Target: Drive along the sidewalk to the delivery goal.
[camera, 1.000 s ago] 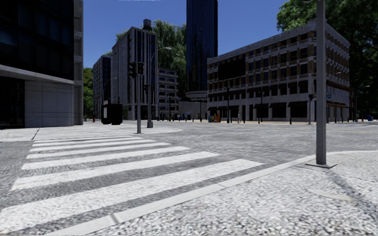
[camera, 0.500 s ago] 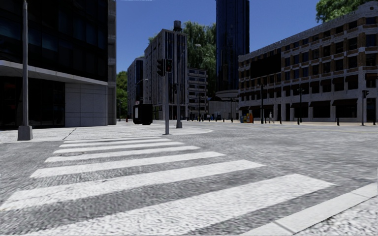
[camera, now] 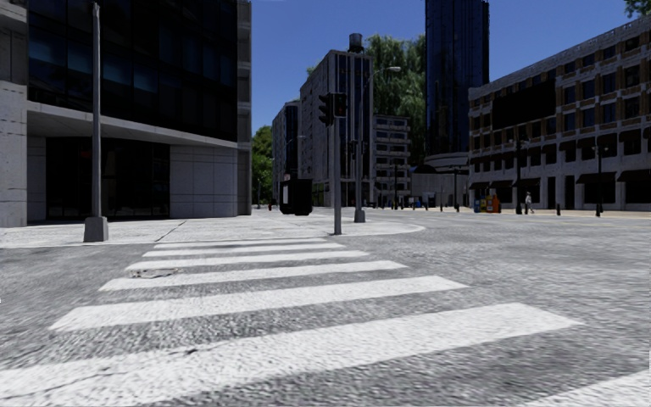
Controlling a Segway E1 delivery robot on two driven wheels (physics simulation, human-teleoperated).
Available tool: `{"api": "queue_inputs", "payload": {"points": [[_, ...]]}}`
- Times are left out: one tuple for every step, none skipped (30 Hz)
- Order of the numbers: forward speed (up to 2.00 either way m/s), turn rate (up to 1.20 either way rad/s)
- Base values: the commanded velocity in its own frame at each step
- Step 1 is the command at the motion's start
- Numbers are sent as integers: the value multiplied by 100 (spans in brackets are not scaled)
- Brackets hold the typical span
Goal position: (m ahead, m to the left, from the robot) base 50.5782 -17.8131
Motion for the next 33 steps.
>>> {"api": "queue_inputs", "payload": {"points": [[154, 44], [154, 44], [154, 44], [155, 16], [155, 22], [155, 28], [155, 32], [155, 33], [155, 34], [155, 34], [155, 35], [155, 35], [155, 35], [155, 35], [155, 35], [155, 35], [155, 35], [155, 35], [155, 35], [155, 35], [155, 35], [155, 35], [155, 35], [155, 35], [155, 35], [155, 35], [155, 35], [155, 35], [155, 35], [155, 35], [155, 35], [155, 33], [155, 32]]}}
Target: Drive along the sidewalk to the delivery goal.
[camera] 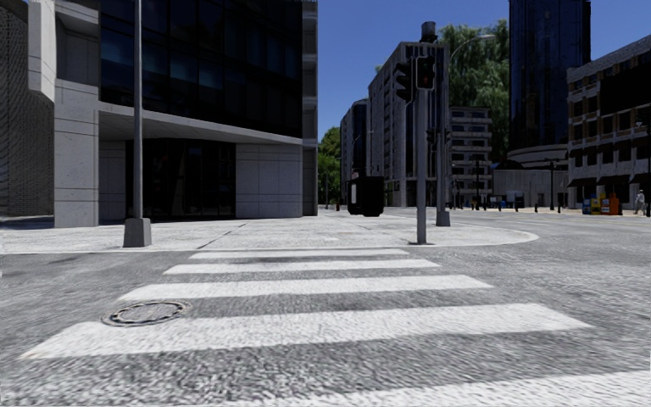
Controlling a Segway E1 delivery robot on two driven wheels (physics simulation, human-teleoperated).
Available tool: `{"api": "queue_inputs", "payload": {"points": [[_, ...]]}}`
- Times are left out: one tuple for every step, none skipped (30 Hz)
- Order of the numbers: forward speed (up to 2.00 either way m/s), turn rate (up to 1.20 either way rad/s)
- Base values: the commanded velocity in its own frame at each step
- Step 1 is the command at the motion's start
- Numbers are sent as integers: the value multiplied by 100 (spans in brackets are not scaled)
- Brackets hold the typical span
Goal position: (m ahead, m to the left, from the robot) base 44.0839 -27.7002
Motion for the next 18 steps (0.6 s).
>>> {"api": "queue_inputs", "payload": {"points": [[155, 32], [155, 32], [155, 32], [155, 32], [155, 32], [155, 31], [155, 19], [155, 10], [155, 5], [155, 0], [155, 0], [155, 0], [155, 0], [158, 0], [163, 0], [170, 0], [173, 0], [178, 0]]}}
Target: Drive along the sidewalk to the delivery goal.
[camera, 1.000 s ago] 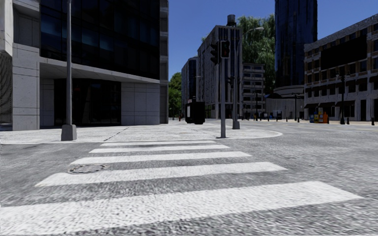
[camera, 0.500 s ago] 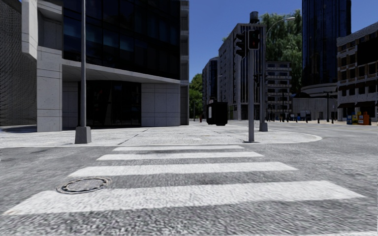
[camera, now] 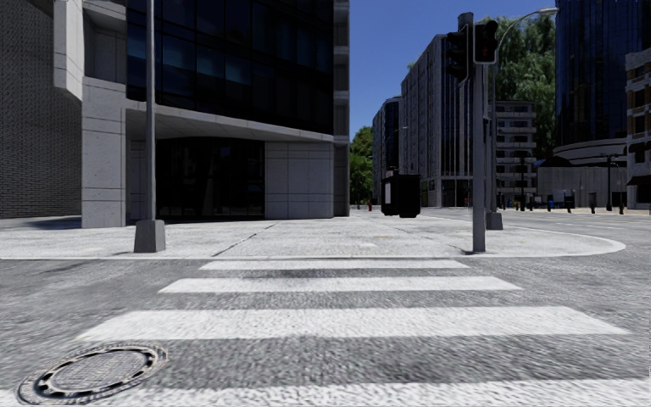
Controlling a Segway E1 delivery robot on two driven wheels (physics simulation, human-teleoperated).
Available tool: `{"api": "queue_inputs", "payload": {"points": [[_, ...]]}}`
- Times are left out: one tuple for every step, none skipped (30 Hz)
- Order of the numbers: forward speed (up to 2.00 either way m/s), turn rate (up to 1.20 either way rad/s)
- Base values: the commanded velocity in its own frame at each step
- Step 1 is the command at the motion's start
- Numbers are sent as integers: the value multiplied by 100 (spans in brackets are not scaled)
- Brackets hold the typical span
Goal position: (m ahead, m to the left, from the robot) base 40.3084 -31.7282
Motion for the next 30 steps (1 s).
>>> {"api": "queue_inputs", "payload": {"points": [[187, 0], [194, 0], [197, 0], [197, 0], [197, 0], [200, 0], [200, 0], [200, 0], [200, 0], [200, 0], [200, 0], [200, 0], [200, 0], [200, 0], [200, 0], [200, 0], [200, 0], [200, 0], [200, 0], [200, 0], [200, 0], [200, 0], [200, 0], [200, 0], [200, 0], [200, -14], [200, -24], [200, -26], [200, -27], [200, -27]]}}
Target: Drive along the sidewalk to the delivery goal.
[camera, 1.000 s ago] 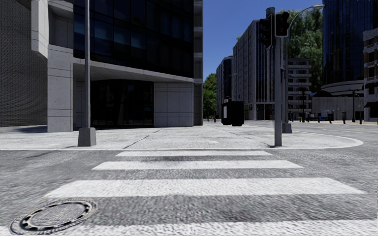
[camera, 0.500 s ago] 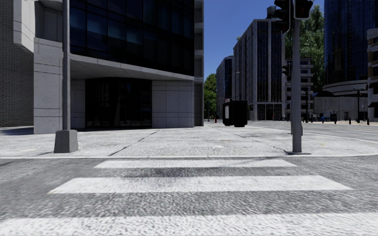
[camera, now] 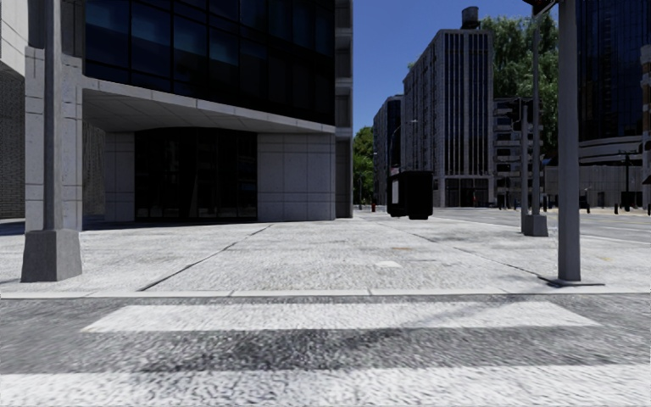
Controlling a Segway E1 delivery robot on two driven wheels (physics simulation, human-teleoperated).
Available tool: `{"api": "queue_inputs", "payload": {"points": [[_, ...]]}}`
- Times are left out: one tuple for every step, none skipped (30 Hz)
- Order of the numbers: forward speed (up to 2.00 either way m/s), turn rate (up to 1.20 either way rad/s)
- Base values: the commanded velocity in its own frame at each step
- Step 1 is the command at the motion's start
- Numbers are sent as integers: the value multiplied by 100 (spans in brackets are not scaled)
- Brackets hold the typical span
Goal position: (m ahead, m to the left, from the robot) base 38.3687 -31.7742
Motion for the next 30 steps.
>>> {"api": "queue_inputs", "payload": {"points": [[200, -26], [200, -26], [200, -26], [200, -26], [200, -26], [200, -18], [200, -4], [200, 0], [200, 0], [200, 0], [200, 0], [200, 0], [200, 0], [199, 0], [179, 0], [166, 0], [160, 0], [157, 0], [156, 0], [156, 0], [156, 0], [156, 0], [156, 0], [156, 0], [156, 0], [156, 0], [156, -4], [156, -6], [156, -6], [156, -7]]}}
